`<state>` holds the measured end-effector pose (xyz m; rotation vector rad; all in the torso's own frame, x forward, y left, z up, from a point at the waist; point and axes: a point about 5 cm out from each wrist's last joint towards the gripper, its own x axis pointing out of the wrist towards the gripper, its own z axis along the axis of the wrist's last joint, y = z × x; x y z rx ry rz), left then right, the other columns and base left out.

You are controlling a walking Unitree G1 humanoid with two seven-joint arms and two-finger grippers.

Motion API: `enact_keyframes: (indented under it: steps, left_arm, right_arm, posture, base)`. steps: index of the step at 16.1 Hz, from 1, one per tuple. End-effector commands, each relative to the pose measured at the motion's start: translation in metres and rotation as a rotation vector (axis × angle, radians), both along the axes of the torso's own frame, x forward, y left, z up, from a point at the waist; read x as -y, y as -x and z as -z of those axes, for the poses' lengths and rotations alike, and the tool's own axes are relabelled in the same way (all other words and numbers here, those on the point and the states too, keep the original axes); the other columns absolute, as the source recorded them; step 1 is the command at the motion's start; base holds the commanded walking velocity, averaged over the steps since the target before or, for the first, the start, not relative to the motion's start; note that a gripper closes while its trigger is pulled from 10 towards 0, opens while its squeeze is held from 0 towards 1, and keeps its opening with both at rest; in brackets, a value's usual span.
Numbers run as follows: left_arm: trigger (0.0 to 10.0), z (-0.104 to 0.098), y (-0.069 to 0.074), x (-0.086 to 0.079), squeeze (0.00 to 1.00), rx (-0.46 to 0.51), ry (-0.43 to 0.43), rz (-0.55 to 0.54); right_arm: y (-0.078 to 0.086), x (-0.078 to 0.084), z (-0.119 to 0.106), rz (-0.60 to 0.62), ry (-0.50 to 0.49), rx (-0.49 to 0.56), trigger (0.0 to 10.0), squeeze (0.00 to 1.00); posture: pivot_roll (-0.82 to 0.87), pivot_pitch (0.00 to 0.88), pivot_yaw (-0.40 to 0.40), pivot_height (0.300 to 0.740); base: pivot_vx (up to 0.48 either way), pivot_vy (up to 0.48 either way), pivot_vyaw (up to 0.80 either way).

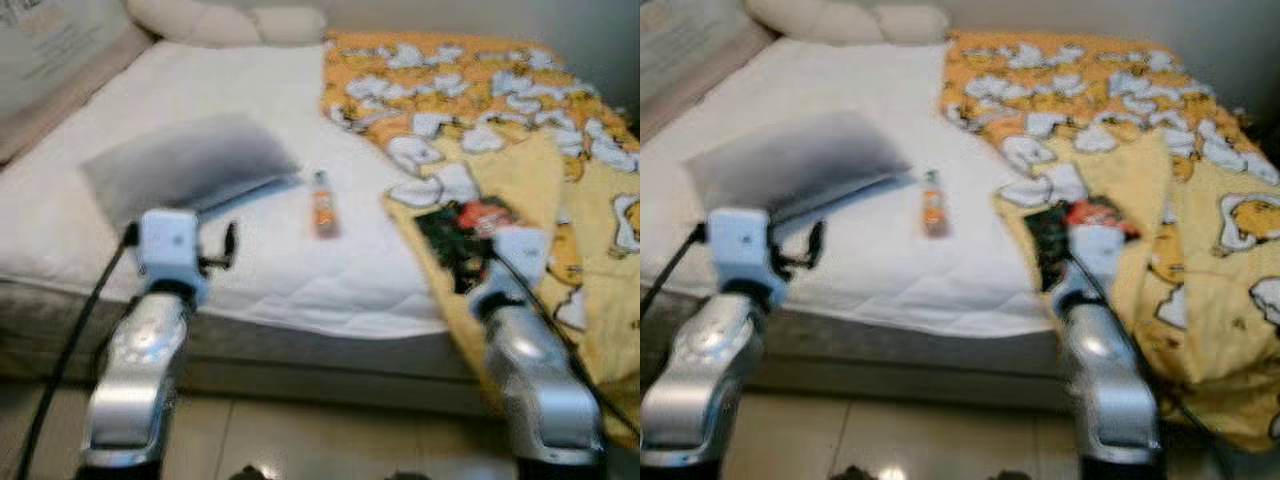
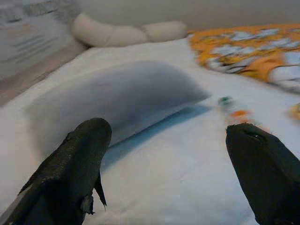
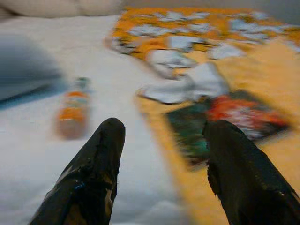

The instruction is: Clean up the room

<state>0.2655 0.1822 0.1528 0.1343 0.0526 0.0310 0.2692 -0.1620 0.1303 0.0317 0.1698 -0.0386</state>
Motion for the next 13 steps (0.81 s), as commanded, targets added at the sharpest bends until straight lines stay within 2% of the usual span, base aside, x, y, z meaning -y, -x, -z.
enact_keyframes:
  steps: [1, 7, 9, 11, 13]
  left_arm:
    - [10.0, -0.0005, -0.0015, 0.0044, 1.0, -0.003, 0.002, 0.014]
    - [10.0, -0.0002, -0.0021, 0.0044, 1.0, 0.002, 0.028, -0.014]
    - [10.0, 0.0019, -0.0013, 0.0043, 1.0, -0.017, 0.097, -0.04]
    - [10.0, 0.0045, -0.0012, 0.0041, 1.0, -0.035, 0.069, -0.035]
    - [10.0, 0.0011, -0.0022, 0.0055, 1.0, -0.009, 0.051, -0.013]
  right_arm:
    - [-0.0013, 0.0079, -0.0034, 0.025, 0.012, 0.008, 10.0, 0.0]
    - [-0.0051, 0.0083, -0.0054, 0.011, 0.016, 0.007, 10.0, 0.0]
    - [-0.0061, 0.0083, -0.0089, 0.009, 0.019, 0.013, 10.0, 0.0]
    - [-0.0062, 0.0098, -0.0075, 0.023, 0.035, 0.008, 10.0, 0.0]
    - [-0.0063, 0.0099, -0.008, 0.015, 0.04, 0.012, 10.0, 0.0]
  posture:
    - [-0.03, 0.033, 0.014, 0.74]
    - [-0.05, 0.031, -0.02, 0.74]
    - [-0.07, 0.036, -0.01, 0.74]
    - [-0.07, 0.033, -0.009, 0.74]
    - [-0.07, 0.033, -0.012, 0.74]
  base:
    - [0.0, 0.36, 0.0]
    - [0.0, 0.361, 0.0]
    - [0.0, 0.0, 0.0]
    - [0.0, 0.0, 0.0]
    - [0.0, 0.0, 0.0]
